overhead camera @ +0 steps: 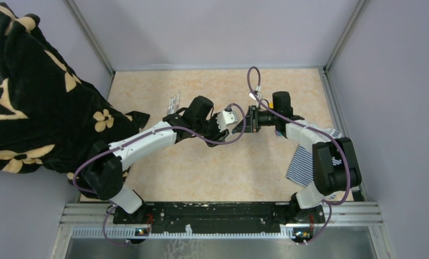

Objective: Open the pen caps
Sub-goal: Open the pen cap from the pen.

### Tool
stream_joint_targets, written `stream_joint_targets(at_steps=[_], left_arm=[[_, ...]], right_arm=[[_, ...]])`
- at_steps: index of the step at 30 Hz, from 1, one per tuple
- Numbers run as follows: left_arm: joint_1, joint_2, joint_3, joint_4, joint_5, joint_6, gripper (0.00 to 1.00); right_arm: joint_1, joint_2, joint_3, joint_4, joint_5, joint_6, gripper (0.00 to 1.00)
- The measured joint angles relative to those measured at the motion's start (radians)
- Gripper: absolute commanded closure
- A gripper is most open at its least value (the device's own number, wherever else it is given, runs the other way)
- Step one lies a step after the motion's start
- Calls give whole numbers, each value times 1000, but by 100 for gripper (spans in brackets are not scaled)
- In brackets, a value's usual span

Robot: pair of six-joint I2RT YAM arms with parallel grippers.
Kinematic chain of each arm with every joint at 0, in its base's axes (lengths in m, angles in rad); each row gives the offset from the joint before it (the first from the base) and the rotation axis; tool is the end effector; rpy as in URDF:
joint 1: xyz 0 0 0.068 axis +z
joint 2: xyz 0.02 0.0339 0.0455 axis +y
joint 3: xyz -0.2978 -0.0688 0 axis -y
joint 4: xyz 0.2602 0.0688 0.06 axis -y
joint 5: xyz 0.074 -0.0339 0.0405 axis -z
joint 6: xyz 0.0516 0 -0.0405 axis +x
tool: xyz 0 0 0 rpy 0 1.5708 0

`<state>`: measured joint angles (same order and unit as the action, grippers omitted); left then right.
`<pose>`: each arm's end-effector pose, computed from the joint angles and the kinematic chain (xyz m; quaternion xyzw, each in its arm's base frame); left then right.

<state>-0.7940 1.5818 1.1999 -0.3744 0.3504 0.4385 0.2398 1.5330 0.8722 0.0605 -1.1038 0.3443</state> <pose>0.2511 -0.2807 0.2859 0.5789 0.6979 -0.2265 0.3556 0.3108 0.1234 0.2438 -0.2049 0.7650 0.5585 0.2468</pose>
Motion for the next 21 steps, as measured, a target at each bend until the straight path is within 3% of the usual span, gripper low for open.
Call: stream_joint_targets(at_steps=[6,11,16,19,21], left_arm=[[-2,2,0,0,18,0,44],[-3,19,0,0,21,0,52],[-3,31,0,-2,21,-1,74],[-3,31,0,-2,13,-1,98],[-2,31,0,-1,7,-3,100]], right_arm=[[0,0,0,21,-22,7,100],[0,0,0,53,-51,29,100],[0,0,-1,71,-66,41,100],[0,0,-1,69,-72,42,100],[0,0,-1,66,-73,41,100]])
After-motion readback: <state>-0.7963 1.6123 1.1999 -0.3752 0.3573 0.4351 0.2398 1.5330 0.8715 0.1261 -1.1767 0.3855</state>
